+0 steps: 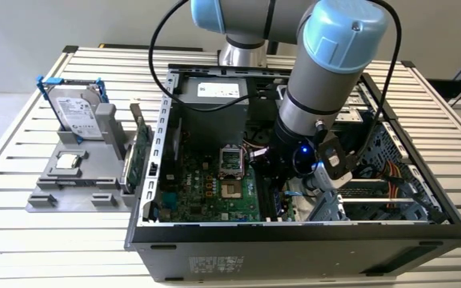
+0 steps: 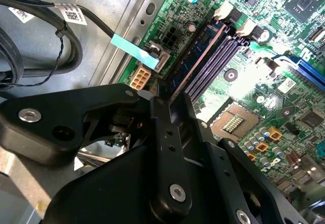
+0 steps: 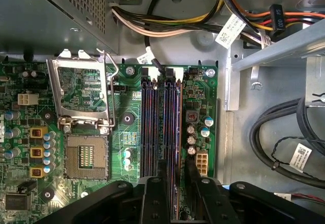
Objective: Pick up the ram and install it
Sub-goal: 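Insert the ram into the slot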
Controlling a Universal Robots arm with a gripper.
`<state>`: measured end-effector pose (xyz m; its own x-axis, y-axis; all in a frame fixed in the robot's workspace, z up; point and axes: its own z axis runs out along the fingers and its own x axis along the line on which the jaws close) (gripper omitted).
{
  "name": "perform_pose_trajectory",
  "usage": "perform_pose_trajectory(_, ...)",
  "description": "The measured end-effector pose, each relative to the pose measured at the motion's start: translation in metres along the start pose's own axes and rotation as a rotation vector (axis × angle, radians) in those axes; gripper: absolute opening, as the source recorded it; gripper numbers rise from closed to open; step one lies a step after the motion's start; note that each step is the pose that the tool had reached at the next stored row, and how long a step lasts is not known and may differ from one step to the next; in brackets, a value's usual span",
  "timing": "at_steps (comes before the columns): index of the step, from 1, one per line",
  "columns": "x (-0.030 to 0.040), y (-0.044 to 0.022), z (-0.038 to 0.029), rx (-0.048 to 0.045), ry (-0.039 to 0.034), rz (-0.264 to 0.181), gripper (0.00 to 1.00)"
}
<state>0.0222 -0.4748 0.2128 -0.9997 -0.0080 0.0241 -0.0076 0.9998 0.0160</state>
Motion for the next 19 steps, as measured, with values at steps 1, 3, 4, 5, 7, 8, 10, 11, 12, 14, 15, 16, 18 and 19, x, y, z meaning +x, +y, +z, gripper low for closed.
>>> perform_pose_trajectory(1, 0.0000, 0.0000, 0.0000, 0.0000, 0.0000, 0.000, 1.00)
perform_pose_trajectory(3, 0.0000, 0.0000, 0.0001, 0.0000, 0.0000, 0.000, 1.00)
perform_pose_trajectory(4, 0.0000, 0.0000, 0.0001, 0.0001, 0.0000, 0.000, 1.00)
perform_pose_trajectory(5, 0.0000, 0.0000, 0.0002, 0.0000, 0.0000, 0.000, 1.00)
perform_pose_trajectory(7, 0.0000, 0.0000, 0.0001, -0.0001, 0.0000, 0.000, 1.00)
perform_pose_trajectory(8, 0.0000, 0.0000, -0.0006, -0.0001, 0.0000, 0.000, 1.00)
perform_pose_trajectory(10, 0.0001, 0.0001, -0.0034, -0.0001, 0.0000, 0.000, 1.00)
perform_pose_trajectory(11, 0.0002, 0.0001, -0.0062, 0.0000, 0.0001, 0.000, 1.00)
perform_pose_trajectory(12, 0.0002, 0.0001, -0.0088, -0.0001, 0.0001, 0.000, 1.00)
perform_pose_trajectory(14, 0.0003, 0.0002, -0.0125, 0.0000, 0.0001, 0.000, 1.00)
perform_pose_trajectory(15, 0.0004, 0.0002, -0.0144, 0.0000, 0.0000, 0.000, 1.00)
perform_pose_trajectory(16, 0.0005, 0.0002, -0.0168, 0.0000, 0.0000, 0.000, 1.00)
perform_pose_trajectory(18, 0.0005, 0.0003, -0.0216, 0.0001, 0.0001, 0.000, 1.00)
perform_pose_trajectory(19, 0.0006, 0.0004, -0.0230, 0.0000, 0.0001, 0.000, 1.00)
